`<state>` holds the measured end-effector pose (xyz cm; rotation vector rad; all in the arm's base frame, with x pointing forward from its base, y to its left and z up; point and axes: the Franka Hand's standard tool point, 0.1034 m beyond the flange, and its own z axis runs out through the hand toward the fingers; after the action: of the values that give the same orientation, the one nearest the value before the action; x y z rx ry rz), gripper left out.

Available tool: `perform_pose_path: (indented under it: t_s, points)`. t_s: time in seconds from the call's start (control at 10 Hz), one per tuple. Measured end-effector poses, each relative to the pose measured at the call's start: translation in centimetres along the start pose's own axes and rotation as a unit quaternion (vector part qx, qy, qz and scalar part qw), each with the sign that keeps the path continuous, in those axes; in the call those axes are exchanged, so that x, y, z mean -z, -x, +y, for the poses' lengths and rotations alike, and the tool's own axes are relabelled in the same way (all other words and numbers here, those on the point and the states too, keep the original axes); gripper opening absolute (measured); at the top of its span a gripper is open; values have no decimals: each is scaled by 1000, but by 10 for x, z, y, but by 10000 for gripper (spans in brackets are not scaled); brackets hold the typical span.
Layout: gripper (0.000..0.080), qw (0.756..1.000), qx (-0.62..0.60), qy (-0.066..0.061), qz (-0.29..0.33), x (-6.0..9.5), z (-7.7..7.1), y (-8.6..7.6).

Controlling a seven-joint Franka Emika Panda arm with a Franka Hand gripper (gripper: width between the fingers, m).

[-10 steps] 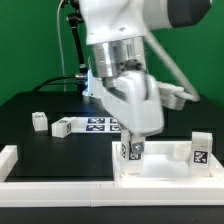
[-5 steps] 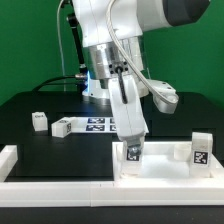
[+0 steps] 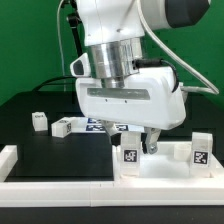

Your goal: Assemble square table

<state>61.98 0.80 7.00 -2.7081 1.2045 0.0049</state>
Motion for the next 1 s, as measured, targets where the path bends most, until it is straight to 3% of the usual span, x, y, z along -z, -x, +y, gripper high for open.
perform_pose_path:
  t_s: [0.2,0.3,0.5,0.6,0.7,0.8,0.9,1.0]
  points:
    - [649,982,185,18,17,-1,0,-1]
    - [649,971,237,14,41,3,-3,-9]
    - [649,975,216,11,55,2,1,-12]
    - [551,977,206,10,56,2,1,-12]
    - [551,983,174,8,56,1,1,-12]
    - [349,988,142,7,56,1,1,-12]
    - [290,992,109,5,56,1,1,-12]
    - [290,995,86,3,56,1,1,-12]
